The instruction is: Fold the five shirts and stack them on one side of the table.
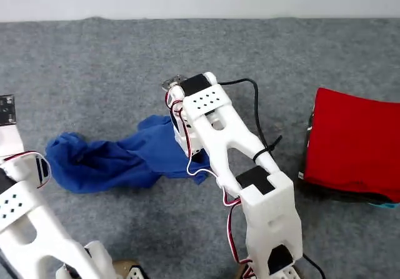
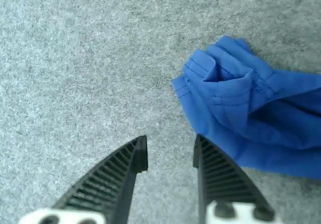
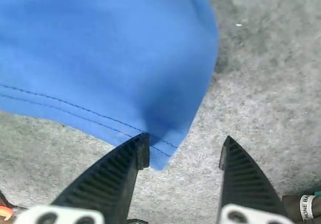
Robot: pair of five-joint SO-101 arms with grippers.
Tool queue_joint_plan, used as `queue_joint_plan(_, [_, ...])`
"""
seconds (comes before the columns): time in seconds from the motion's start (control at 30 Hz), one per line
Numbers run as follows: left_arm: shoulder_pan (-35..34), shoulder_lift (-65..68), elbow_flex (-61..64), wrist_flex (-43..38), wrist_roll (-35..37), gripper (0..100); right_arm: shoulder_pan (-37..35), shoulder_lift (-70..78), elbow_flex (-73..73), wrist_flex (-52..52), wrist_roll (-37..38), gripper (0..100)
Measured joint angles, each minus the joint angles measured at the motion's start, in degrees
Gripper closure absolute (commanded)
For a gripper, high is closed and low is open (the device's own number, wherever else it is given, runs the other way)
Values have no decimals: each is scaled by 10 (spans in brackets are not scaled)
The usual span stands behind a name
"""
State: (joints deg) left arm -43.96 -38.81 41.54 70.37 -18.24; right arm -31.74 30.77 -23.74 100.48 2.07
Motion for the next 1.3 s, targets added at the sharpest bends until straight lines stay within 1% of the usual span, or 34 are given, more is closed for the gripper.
queue_joint_plan(0.17, [0, 0, 4, 0, 0, 837, -4, 14, 0, 0, 0, 831])
queue_joint_plan(0.4, [0, 0, 41, -9, 0, 837, -38, 62, 0, 0, 0, 928])
queue_joint_plan(0.5, [0, 0, 41, -12, 0, 837, -34, 65, 0, 0, 0, 989])
queue_joint_plan(0.73, [0, 0, 41, -12, 0, 837, 0, 57, 0, 0, 45, 988])
queue_joint_plan(0.87, [0, 0, 41, -12, 0, 837, 25, -4, 0, 0, 72, 988])
queue_joint_plan(1.07, [3, 0, 31, -12, 0, 836, 66, -142, 0, 0, 112, 988])
queue_joint_plan(1.3, [55, 0, 16, -12, 0, 834, 146, -272, 0, 0, 115, 988])
